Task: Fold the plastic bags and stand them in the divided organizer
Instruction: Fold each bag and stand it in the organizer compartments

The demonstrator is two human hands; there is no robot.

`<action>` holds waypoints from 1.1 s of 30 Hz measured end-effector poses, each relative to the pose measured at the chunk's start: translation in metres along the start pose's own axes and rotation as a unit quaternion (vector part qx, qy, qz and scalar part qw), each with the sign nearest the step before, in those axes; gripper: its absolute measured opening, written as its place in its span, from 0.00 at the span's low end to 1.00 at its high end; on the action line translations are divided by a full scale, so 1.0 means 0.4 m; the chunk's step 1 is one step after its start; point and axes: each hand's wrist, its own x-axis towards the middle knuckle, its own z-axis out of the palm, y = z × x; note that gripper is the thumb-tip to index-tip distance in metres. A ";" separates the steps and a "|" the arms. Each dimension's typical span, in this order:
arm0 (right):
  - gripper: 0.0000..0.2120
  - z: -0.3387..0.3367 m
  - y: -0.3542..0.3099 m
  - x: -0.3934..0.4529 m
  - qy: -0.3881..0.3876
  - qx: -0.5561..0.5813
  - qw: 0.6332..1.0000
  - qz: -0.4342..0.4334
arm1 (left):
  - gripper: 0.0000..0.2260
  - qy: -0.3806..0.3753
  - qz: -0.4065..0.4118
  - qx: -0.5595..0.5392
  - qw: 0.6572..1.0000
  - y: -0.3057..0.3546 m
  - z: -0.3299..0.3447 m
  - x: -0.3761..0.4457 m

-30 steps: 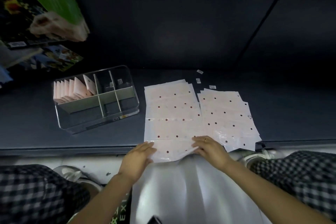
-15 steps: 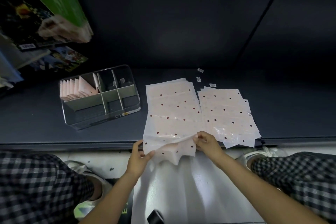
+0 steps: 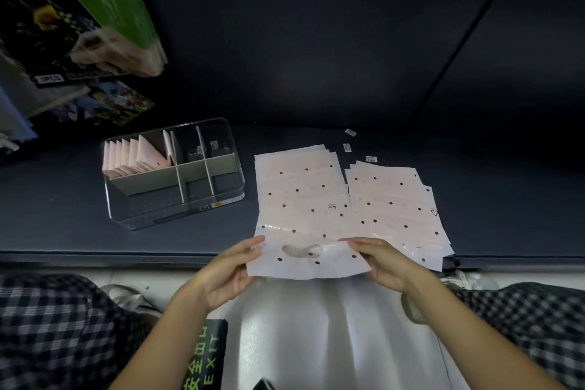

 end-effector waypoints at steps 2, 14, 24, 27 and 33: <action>0.15 0.006 -0.005 0.016 0.024 0.069 0.997 0.013 | 0.21 0.000 0.029 -0.065 0.997 0.012 0.010 0.010; 0.25 0.040 0.037 0.062 0.147 -0.076 0.982 -0.094 | 0.26 0.088 0.206 0.088 0.971 0.027 0.079 0.112; 0.32 0.043 0.123 0.061 0.169 -0.624 0.714 -0.270 | 0.19 0.112 0.293 0.699 0.642 -0.083 -0.021 0.148; 0.30 0.028 0.142 0.059 0.105 -0.733 0.630 -0.236 | 0.31 0.069 0.234 0.793 0.558 -0.101 -0.062 0.154; 0.15 0.005 0.089 0.059 0.065 -0.613 0.754 -0.227 | 0.30 0.059 0.265 0.756 0.596 -0.082 -0.059 0.149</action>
